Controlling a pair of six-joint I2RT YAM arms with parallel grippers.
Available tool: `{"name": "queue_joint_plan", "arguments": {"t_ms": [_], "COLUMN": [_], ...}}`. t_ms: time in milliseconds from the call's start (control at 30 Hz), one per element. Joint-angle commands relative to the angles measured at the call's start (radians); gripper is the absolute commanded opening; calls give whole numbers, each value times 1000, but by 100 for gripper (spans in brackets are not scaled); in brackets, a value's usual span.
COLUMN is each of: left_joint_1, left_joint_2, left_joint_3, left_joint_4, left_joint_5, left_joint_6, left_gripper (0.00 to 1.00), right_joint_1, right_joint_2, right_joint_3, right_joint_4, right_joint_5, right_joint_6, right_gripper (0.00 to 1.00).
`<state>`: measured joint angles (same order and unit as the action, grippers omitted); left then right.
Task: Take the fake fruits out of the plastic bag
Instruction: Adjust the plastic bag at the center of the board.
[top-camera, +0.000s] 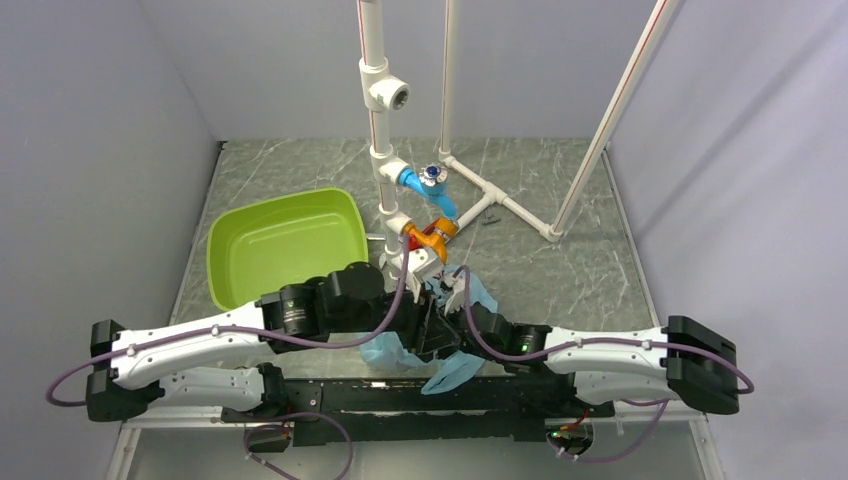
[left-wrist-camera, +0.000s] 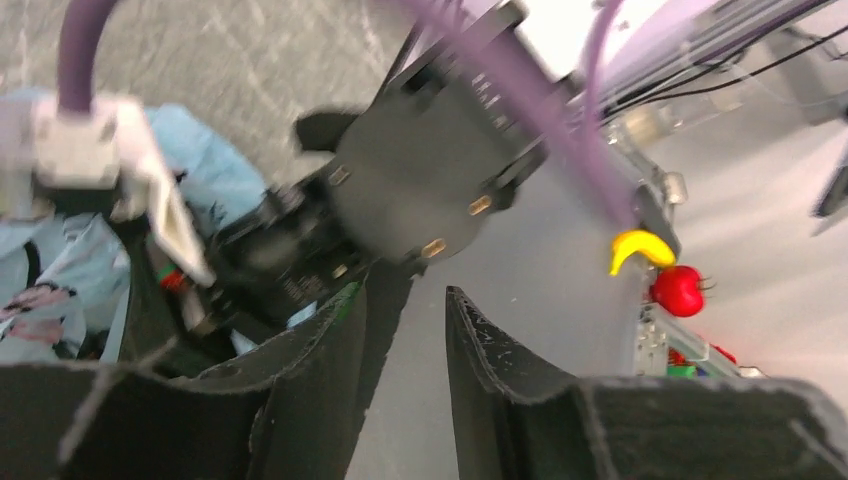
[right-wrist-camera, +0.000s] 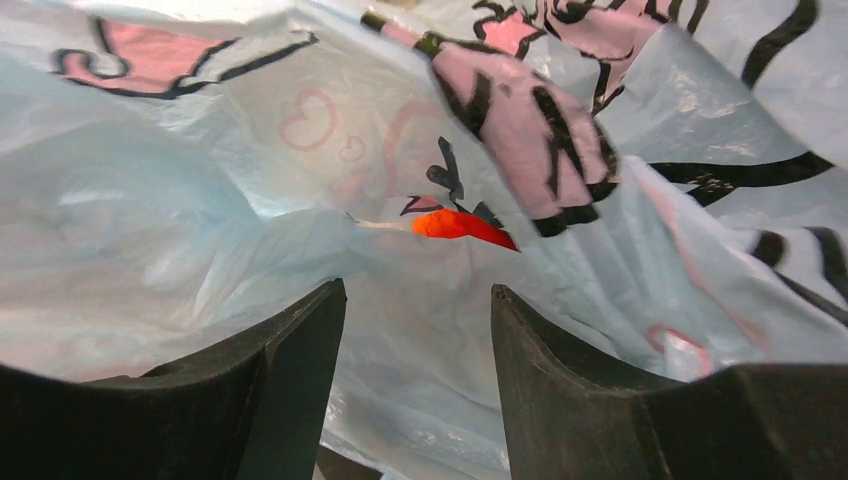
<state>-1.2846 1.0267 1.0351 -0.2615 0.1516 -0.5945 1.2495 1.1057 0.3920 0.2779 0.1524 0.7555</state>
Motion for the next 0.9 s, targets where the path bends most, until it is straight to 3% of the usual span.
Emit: {"name": "queue_joint_plan", "arguments": {"t_ms": [0,133,400,667,867], "left_joint_1": [-9,-9,-10,-14,-12], "left_joint_2": [-40,-101,-93,43,87], "left_joint_3": [-89,-257,-371,-264,-237], "left_joint_4": [-4,-8,-169,-121,-70], "left_joint_5": [-109,-200,-369,-307,-417], "left_joint_6": [1,-75,-218,-133,-147], "left_gripper": [39,35,34,45,49], "right_joint_1": [-20,-44,-75,-59,-20], "right_joint_2": [-103,-220,-288,-95,-42], "right_joint_3": [-23,-91,-161,-140,-169], "right_joint_4": [-29,-65,-123,-20,53], "right_joint_5": [44,56,91,-60,-71], "right_joint_6": [43,77,64,-60,-12], "right_gripper": [58,58,56,40,33]}}
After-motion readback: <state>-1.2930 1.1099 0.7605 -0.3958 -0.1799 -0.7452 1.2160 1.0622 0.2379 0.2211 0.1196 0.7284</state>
